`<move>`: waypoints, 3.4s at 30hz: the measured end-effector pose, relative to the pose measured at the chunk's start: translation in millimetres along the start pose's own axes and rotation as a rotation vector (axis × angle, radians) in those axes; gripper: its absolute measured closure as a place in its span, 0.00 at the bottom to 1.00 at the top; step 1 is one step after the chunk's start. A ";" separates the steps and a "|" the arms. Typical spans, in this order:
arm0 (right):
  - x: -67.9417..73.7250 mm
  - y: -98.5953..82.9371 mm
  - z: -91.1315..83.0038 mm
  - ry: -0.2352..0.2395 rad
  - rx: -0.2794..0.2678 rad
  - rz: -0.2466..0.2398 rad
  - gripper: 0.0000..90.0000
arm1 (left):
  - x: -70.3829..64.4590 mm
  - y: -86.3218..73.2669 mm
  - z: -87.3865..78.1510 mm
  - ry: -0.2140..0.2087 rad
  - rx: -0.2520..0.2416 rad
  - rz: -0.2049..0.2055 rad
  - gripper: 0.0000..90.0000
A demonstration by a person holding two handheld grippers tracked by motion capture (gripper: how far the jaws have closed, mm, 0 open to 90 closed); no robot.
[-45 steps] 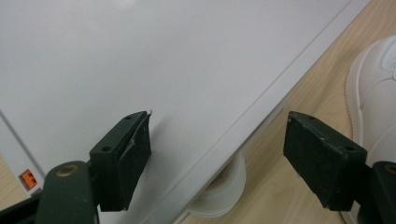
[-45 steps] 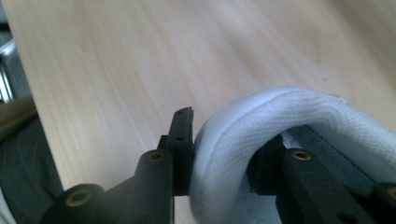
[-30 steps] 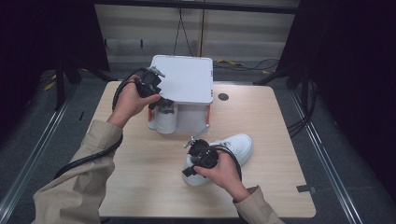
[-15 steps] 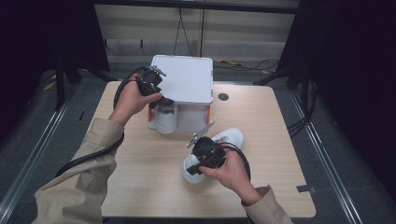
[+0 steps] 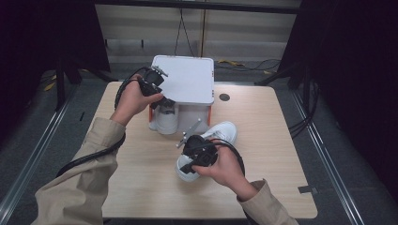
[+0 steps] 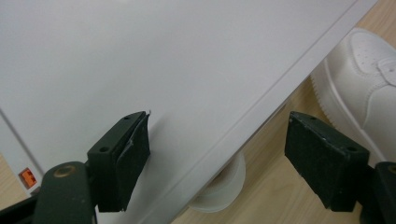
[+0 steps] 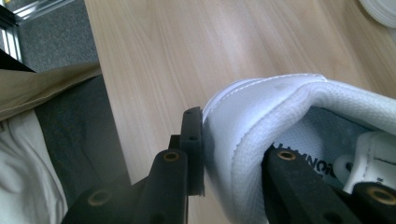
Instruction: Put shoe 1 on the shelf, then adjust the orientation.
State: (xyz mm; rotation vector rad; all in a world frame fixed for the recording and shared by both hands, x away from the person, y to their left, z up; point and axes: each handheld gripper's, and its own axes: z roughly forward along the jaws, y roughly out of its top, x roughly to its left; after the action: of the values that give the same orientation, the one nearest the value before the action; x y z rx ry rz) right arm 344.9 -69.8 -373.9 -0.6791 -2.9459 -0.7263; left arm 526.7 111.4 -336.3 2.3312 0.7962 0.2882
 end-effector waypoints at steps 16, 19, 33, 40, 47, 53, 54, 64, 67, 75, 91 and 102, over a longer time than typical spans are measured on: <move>10.4 -30.7 41.6 0.027 0.082 -0.004 0.79 | -1.9 -4.8 0.4 0.012 -0.037 -0.001 0.24; 4.2 -31.1 44.9 0.056 0.051 0.034 0.80 | -1.9 -4.4 0.5 0.012 -0.033 0.004 0.24; 22.9 -1.9 1.5 0.066 0.043 -0.081 0.83 | 0.1 -3.9 0.8 -0.002 -0.038 -0.003 0.24; 26.9 15.6 6.8 0.054 0.057 -0.180 0.82 | 0.7 -4.5 0.6 -0.005 -0.040 0.011 0.25; 17.7 30.1 13.5 0.033 0.084 -0.241 0.82 | 1.2 -6.1 0.4 -0.010 -0.051 0.007 0.25; 6.4 40.0 17.0 0.026 0.095 -0.282 0.82 | 2.4 -8.0 -0.2 -0.012 -0.065 0.004 0.25; 5.5 41.6 17.4 0.030 0.101 -0.279 0.82 | 2.5 -7.9 -0.2 -0.013 -0.064 0.005 0.25; -15.6 48.3 27.2 0.015 0.118 -0.329 0.81 | 3.8 -5.2 -0.5 -0.018 -0.046 0.006 0.27; -25.0 48.4 31.0 0.010 0.125 -0.336 0.80 | 4.8 -5.2 -0.8 -0.023 -0.047 0.000 0.27; -48.4 44.5 40.5 0.016 0.151 -0.386 0.79 | 6.5 -5.8 -1.2 -0.030 -0.055 -0.007 0.29; -61.4 19.2 34.7 0.037 0.165 -0.364 0.78 | 16.1 1.6 -9.1 -0.051 -0.031 -0.045 0.31; -61.5 11.2 37.6 0.034 0.168 -0.345 0.76 | 29.3 -0.3 -2.9 -0.035 -0.036 -0.088 0.31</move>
State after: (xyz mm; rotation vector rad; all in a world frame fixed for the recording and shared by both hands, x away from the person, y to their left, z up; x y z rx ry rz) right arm 407.9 -68.9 -410.6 -0.1459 -3.0793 -0.4885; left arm 548.6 131.0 -334.3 2.2544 0.8667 0.2207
